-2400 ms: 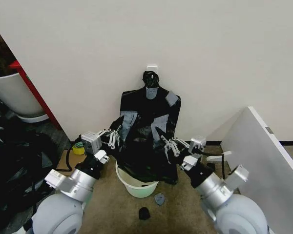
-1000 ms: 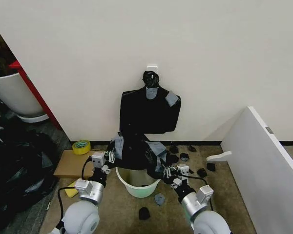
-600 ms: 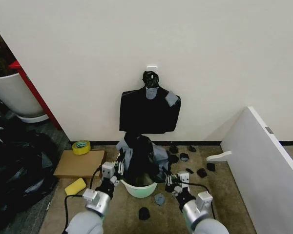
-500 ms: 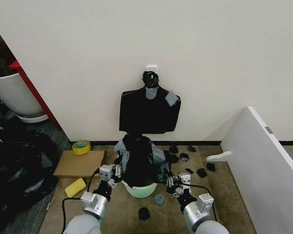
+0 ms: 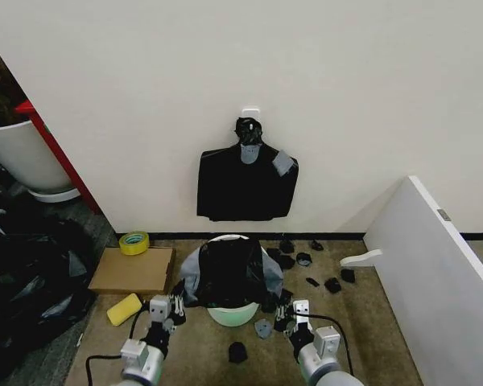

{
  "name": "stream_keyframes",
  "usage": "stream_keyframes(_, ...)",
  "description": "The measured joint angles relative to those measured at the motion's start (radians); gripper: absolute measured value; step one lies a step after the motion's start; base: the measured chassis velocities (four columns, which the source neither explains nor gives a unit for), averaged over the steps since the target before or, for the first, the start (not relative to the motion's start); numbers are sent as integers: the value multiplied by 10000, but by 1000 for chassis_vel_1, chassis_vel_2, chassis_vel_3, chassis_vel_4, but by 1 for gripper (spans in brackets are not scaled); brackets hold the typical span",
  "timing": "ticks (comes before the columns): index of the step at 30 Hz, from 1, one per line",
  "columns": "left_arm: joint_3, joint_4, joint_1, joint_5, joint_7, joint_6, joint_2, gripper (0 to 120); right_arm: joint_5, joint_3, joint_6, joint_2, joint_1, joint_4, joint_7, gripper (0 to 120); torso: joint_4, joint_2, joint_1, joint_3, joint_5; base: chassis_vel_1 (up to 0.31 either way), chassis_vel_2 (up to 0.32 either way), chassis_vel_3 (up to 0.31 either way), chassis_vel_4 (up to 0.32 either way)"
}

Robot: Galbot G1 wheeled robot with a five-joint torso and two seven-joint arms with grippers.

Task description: Place the garbage bag over the trash bin.

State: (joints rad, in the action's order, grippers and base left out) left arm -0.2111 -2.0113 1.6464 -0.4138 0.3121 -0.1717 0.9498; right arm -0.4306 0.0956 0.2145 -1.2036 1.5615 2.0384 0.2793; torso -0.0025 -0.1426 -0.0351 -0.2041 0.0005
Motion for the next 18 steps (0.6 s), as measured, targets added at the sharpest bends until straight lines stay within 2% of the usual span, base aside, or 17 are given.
stream_keyframes(13, 26, 992, -891, -552, 18, 99, -212, 0, 337, -151, 481, -115, -376, -704, -49, 0, -2, 0, 0, -1, 0, 0, 0, 0, 0)
stream_keyframes(18, 20, 836, -707, -626, -13, 127, -278, 0, 524, -114, 627, -76, -264, -688, -107, 0, 0, 1, -1, -1, 0, 0, 0, 0, 0)
